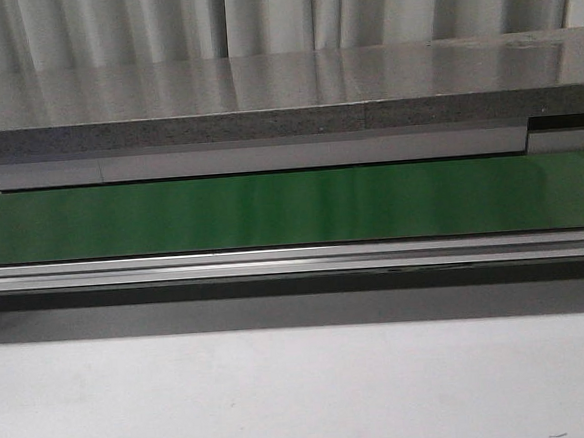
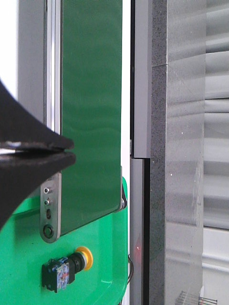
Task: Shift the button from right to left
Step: 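Move the right gripper over the yellow push button in the green tray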
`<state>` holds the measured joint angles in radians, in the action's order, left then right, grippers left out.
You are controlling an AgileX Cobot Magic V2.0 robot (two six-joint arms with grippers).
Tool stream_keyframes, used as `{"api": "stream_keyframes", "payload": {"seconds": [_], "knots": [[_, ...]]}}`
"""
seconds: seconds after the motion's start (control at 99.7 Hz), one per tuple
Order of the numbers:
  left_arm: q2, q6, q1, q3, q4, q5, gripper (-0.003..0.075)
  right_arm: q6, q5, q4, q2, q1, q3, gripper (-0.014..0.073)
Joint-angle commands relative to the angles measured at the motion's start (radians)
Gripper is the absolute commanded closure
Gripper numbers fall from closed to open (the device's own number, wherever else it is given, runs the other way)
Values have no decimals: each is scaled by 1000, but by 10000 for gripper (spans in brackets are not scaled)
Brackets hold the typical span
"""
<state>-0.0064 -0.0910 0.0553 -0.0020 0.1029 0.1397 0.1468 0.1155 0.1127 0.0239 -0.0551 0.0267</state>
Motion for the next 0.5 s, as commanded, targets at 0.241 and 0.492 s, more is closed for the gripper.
{"api": "stream_keyframes", "payload": {"seconds": [0.241, 0.492], "knots": [[-30, -1, 7, 46, 1, -79, 740, -6, -82, 1, 6, -6, -14, 660], [-30, -1, 7, 46, 1, -79, 740, -6, -86, 17, 6, -6, -14, 660]]}}
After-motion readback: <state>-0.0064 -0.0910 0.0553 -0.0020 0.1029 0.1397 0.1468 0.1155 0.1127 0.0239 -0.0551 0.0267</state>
